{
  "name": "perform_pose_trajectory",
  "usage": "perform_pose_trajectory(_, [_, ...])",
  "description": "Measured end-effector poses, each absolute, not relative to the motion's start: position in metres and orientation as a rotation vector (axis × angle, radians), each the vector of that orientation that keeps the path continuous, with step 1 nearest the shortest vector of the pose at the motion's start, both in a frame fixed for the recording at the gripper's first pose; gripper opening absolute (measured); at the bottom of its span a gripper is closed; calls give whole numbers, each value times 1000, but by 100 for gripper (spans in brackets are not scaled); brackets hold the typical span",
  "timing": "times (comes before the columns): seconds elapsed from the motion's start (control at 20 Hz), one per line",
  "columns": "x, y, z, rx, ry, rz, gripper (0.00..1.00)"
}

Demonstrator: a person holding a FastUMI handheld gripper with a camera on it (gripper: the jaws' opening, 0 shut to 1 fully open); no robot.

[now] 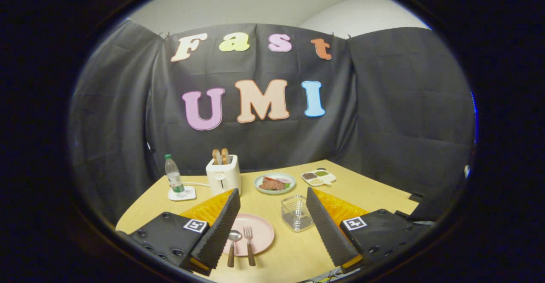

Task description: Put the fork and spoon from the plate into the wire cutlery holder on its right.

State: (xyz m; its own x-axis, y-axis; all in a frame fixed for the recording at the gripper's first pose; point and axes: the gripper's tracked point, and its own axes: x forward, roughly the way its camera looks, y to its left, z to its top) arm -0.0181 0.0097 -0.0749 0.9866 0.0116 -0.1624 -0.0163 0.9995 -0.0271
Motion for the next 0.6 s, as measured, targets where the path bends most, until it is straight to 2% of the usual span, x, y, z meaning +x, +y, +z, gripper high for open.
perform_pose_trajectory(0.6, [-38,19,-201,-52,434,101,99])
